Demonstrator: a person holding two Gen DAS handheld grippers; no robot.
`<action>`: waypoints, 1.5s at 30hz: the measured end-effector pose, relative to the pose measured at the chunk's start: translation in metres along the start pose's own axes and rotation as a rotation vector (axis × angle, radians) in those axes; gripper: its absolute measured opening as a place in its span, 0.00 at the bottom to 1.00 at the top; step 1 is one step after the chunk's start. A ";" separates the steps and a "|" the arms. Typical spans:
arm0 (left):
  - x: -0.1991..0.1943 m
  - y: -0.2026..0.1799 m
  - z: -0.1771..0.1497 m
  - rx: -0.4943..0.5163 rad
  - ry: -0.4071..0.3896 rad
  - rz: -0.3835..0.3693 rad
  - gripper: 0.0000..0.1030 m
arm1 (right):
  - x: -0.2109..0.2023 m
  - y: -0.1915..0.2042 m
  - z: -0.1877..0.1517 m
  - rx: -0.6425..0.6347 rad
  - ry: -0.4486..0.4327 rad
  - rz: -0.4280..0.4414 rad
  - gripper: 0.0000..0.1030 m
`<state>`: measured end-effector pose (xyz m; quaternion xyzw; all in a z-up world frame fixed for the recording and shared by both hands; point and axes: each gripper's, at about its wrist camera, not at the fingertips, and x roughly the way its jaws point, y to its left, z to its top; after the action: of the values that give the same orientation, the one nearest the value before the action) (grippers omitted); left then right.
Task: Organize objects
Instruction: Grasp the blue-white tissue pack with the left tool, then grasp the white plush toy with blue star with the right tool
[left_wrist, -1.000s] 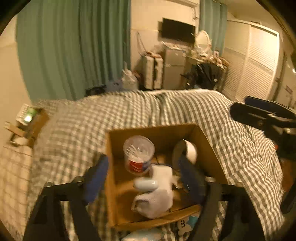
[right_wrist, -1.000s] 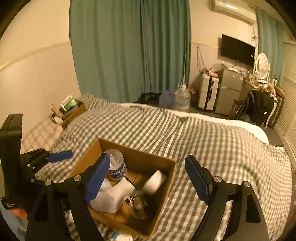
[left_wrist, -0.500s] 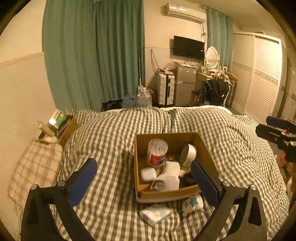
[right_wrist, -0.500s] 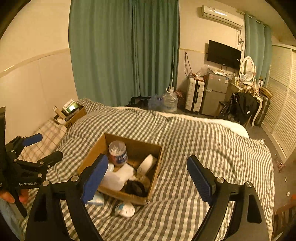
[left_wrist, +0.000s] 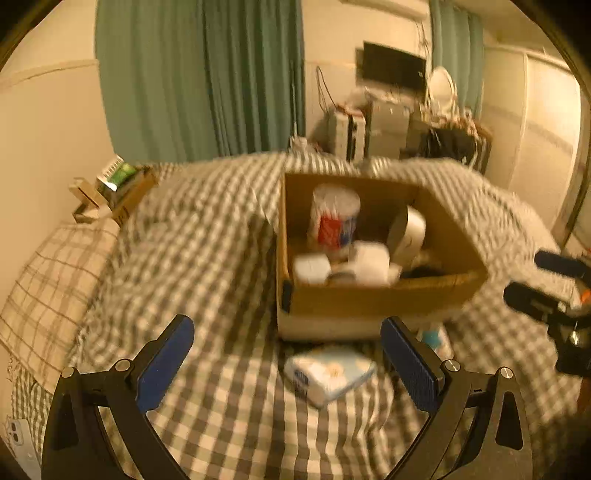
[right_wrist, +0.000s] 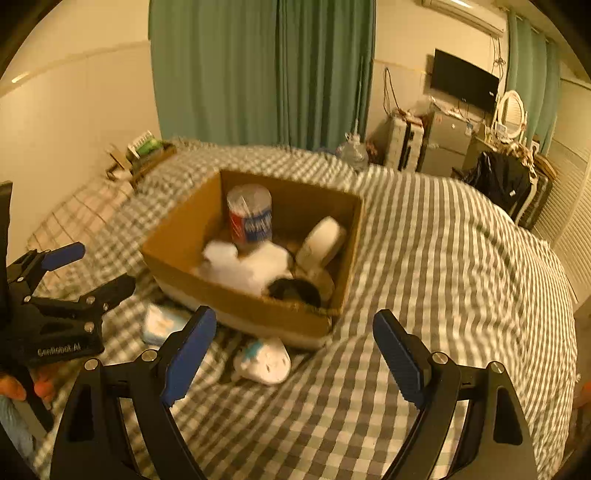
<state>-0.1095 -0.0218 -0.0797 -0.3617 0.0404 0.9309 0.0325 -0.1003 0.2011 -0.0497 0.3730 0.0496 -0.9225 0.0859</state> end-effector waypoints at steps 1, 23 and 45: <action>0.005 -0.001 -0.005 0.010 0.012 -0.001 1.00 | 0.005 -0.001 -0.004 0.004 0.011 -0.003 0.84; 0.091 -0.046 -0.029 0.118 0.301 -0.036 0.75 | 0.030 -0.013 -0.019 0.072 0.079 0.003 0.84; 0.009 0.006 -0.016 -0.080 0.083 0.014 0.72 | 0.069 0.033 -0.035 -0.027 0.255 0.030 0.84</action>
<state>-0.1057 -0.0288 -0.0976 -0.4007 0.0068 0.9162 0.0099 -0.1191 0.1662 -0.1233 0.4866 0.0667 -0.8656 0.0978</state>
